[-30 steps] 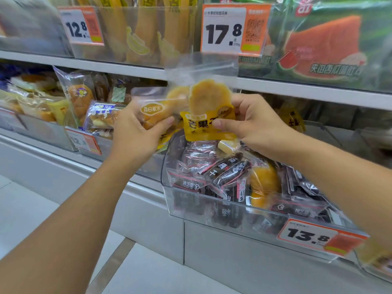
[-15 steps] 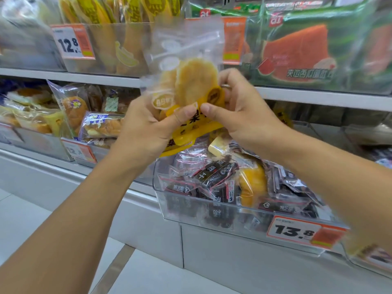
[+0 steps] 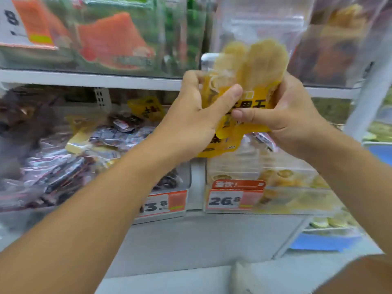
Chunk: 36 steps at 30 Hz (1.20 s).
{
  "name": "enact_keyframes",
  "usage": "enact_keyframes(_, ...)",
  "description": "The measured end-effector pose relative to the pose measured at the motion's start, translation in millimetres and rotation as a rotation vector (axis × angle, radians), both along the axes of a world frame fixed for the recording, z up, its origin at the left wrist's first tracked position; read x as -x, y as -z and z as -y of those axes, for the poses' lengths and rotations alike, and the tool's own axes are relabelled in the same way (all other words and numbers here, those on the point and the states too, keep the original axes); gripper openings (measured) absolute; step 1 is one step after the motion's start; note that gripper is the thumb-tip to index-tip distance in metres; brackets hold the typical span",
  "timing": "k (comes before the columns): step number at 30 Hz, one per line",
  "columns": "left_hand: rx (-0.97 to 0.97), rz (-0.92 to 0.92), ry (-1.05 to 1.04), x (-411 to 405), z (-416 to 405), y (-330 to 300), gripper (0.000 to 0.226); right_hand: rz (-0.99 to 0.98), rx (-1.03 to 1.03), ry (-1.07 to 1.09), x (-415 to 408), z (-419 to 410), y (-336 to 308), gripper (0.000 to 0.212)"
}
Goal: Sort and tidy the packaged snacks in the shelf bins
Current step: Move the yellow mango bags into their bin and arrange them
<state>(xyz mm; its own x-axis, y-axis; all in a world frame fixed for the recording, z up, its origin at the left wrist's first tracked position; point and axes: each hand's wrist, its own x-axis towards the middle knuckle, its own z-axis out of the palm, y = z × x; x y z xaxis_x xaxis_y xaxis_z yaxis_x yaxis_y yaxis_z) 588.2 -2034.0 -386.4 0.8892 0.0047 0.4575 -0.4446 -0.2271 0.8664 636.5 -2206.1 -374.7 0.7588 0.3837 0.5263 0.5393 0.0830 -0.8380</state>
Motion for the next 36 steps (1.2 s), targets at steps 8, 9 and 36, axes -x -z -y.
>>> enact_keyframes(8, -0.077, -0.058, 0.222, -26.7, 92.7, 12.5, 0.028, -0.071, -0.095, 0.109, -21.9, 96.8, 15.3, 0.08)
enact_keyframes(9, -0.071, -0.063, 0.236, -29.9, 104.7, 10.6, 0.029, -0.077, -0.083, 0.131, -22.1, 104.1, 16.0, 0.079)
enact_keyframes(36, -0.692, 0.029, 0.03, -77.7, 188.3, 41.6, 0.035, -0.169, 0.196, 0.226, -25.6, 228.5, 58.1, 0.057)
